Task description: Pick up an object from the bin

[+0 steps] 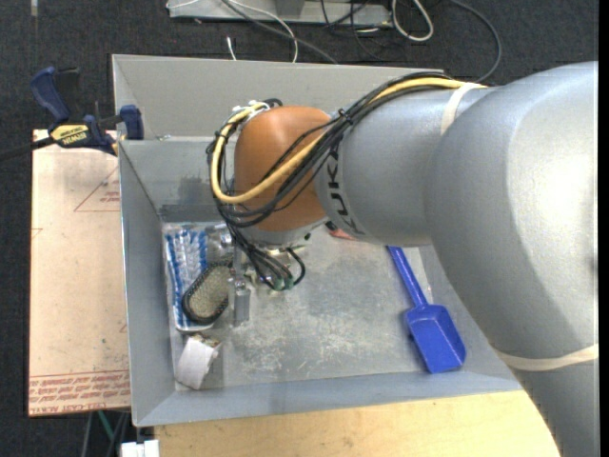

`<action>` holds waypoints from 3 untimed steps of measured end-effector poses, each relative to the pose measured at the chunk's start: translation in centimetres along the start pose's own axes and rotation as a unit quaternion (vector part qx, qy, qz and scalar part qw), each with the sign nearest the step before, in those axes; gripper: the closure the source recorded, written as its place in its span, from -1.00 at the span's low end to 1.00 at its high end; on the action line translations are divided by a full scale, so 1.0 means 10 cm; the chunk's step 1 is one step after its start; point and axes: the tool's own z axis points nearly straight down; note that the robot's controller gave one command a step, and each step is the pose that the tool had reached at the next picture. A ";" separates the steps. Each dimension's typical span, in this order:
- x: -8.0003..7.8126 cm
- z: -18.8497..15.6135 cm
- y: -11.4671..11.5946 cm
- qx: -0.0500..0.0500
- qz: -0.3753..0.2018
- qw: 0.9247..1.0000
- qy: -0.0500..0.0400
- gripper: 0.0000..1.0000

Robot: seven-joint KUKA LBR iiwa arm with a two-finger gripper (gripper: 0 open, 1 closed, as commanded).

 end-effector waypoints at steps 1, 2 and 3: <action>0.03 0.34 0.30 0.000 -0.032 0.999 -0.008 -1.00; -0.11 0.36 0.04 -0.001 0.001 1.000 -0.003 -1.00; -0.06 0.30 0.07 -0.001 0.000 1.000 -0.002 -1.00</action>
Offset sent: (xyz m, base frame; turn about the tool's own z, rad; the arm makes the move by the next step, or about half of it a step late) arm 0.0079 0.0040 -0.0402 0.0039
